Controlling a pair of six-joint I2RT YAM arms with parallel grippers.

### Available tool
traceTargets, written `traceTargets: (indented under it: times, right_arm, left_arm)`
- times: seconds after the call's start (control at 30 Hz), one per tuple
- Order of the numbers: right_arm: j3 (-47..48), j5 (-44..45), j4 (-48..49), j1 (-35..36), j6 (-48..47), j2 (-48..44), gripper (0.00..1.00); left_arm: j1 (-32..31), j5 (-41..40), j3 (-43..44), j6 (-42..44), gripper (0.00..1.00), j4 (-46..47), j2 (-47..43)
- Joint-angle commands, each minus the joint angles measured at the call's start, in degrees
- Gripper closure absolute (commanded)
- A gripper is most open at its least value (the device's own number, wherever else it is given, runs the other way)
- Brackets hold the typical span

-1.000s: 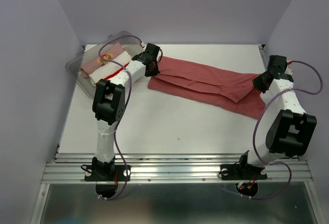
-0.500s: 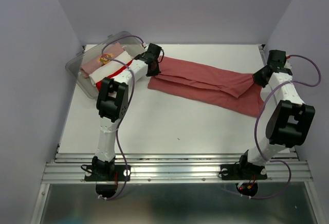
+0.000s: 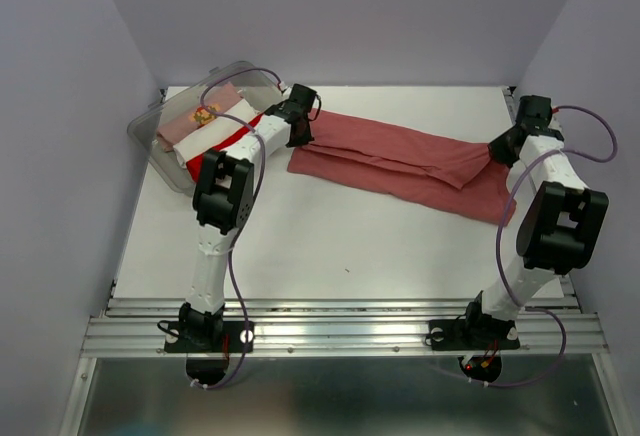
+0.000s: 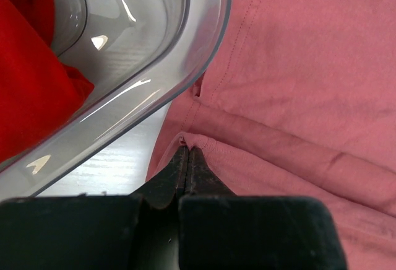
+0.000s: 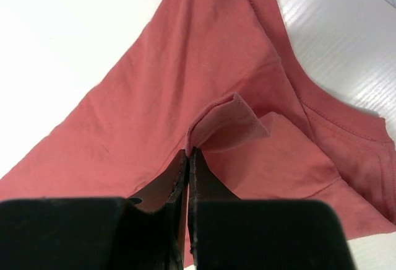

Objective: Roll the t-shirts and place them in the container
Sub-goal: Fold the T-shirt at the center of the board.

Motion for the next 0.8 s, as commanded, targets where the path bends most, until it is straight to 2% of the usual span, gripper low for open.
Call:
traceTargets:
  times: [0.0,0.03,0.07,0.17,0.2,0.37,0.53,0.77]
  right_arm:
    - [4.1,-0.7,3.5,-0.5,-0.2,1.5,0.99]
    - [4.3,-0.9,3.8,-0.5,-0.2,1.8,0.99]
    - [4.5,-1.5,3.9,-0.5,-0.2,2.6,0.99]
    - [5.4,-2.5,4.1,-0.5,-0.1,3.7,0.99]
    - [5.5,-2.8,4.4,-0.5,0.0,4.3,0.99]
    - [6.2,-3.6,4.6,-0.5,-0.3,5.5,0.99]
    - [6.5,-3.7,4.7,-0.5,-0.3,6.3,0.99]
    - [8.5,-4.9,4.9,-0.5,0.4,7.8,0.99]
  left_arm:
    - [0.2,-2.3,3.2,0.3,1.00,-0.2,0.1]
    - [0.2,-2.3,3.3,0.3,1.00,-0.2,0.3]
    - [0.2,-2.1,3.6,0.3,0.96,-0.4,0.3]
    - [0.0,-1.9,3.1,0.4,0.72,-0.4,-0.4]
    - [-0.1,-2.2,2.9,0.4,0.67,-0.2,-1.5]
    - [-1.5,-5.2,1.5,1.4,0.54,0.4,-6.0]
    - [-3.2,-5.9,-2.1,1.4,0.54,2.9,-11.7]
    - [-3.6,-2.1,-7.8,0.2,0.55,4.6,-12.0]
